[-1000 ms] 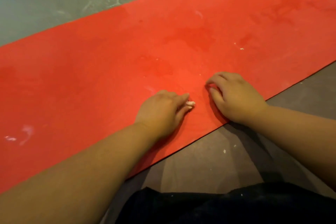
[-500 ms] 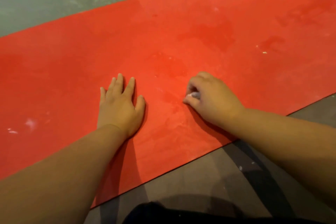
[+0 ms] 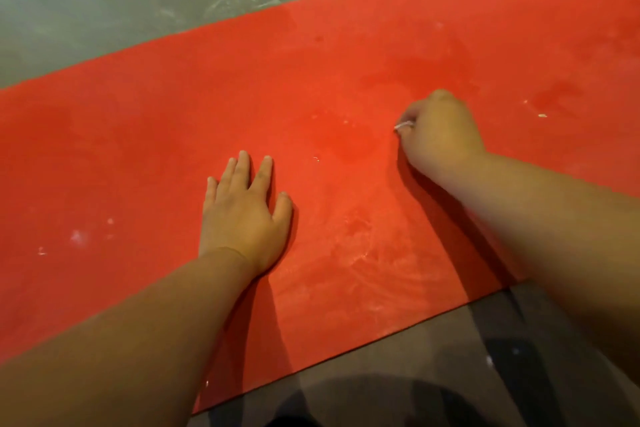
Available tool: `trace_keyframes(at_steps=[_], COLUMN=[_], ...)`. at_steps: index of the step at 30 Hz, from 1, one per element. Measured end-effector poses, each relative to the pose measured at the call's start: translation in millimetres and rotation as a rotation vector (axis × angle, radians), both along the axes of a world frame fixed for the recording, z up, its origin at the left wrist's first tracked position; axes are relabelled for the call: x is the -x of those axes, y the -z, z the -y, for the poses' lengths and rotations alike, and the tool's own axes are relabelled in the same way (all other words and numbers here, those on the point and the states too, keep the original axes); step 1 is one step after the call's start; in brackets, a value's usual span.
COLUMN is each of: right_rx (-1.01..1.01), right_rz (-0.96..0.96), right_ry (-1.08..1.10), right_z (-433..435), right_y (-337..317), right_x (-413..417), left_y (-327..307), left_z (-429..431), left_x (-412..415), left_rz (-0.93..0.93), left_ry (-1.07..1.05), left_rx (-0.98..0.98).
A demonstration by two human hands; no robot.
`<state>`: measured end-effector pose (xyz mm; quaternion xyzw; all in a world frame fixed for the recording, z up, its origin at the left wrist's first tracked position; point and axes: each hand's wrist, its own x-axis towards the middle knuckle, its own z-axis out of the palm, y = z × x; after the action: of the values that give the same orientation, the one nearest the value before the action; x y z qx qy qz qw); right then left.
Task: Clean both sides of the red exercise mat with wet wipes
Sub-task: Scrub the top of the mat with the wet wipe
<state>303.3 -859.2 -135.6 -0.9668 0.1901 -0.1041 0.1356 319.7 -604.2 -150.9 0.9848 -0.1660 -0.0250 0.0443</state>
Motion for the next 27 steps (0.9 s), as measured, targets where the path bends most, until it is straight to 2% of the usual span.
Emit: trace_keyframes(at_steps=[1, 3, 6, 8, 10, 13, 14, 16, 20, 22, 24, 27], right_rx=[-0.005, -0.061, -0.181, -0.173, -0.136, -0.137, -0.14, -0.107, -0.146, -0.147, -0.14, -0.026], right_rz=[0.016, 0.041, 0.04, 0.005, 0.025, 0.068, 0.073, 0.089, 0.04, -0.014, -0.044, -0.054], right_ry=[0.082, 0.025, -0.419, -0.636, -0.519, -0.02, 0.082, 0.052, -0.393, -0.543, -0.524, -0.194], right_z=[0, -32, -107, -115, -77, -6, 2, -18, -104, -122, -104, -37], right_y=[1, 4, -1, -4, -3, -2, -1, 3, -2, -7, -9, -8], right_x=[-3, -4, 12, 10, -7, -23, -24, -25, -13, -13, -22, -52], left_y=[0, 0, 0, 0, -1, 2, 3, 4, 4, 4, 6, 8], left_z=[0, -1, 0, -1, 0, -1, -1, -1, 0, 0, -1, -2], left_x=[-1, -2, -1, -2, -1, -2, -3, -4, -9, -11, -13, -17], left_rz=[0.002, -0.008, -0.006, -0.003, -0.004, -0.007, -0.005, 0.004, 0.002, 0.03, 0.106, 0.163], left_ry=[-0.001, -0.003, 0.001, -0.001, 0.001, -0.006, -0.008, -0.017, -0.042, -0.049, -0.058, -0.09], left_rx=[0.006, 0.008, 0.017, 0.026, 0.033, 0.055, 0.063, 0.081, 0.093, 0.13, 0.195, 0.244])
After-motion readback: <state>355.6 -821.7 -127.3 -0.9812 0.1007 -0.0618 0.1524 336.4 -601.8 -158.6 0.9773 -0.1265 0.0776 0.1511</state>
